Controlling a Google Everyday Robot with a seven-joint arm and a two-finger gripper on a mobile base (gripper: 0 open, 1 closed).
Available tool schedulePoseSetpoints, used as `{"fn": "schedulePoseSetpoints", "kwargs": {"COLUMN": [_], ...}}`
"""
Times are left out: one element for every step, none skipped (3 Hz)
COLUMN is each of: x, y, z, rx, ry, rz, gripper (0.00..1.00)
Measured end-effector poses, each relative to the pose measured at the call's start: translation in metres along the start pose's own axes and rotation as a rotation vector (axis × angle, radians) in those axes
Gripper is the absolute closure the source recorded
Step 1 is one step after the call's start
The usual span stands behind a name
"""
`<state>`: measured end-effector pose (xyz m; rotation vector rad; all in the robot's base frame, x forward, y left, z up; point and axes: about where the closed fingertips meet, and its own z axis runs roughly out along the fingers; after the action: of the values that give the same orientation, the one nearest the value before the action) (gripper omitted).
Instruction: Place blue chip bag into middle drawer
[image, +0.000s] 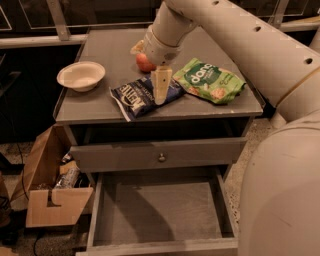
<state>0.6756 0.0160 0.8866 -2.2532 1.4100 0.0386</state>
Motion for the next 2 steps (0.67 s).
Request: {"fn": "schedulePoseSetpoints", "kwargs": {"x": [0.006, 0.008], "y": [-0.002, -0.002], "z": [0.012, 0.025], "rx": [-0.026, -0.044], "ry": [-0.001, -0.01], "rz": [-0.016, -0.018], "gripper": [0.0, 0.0]}}
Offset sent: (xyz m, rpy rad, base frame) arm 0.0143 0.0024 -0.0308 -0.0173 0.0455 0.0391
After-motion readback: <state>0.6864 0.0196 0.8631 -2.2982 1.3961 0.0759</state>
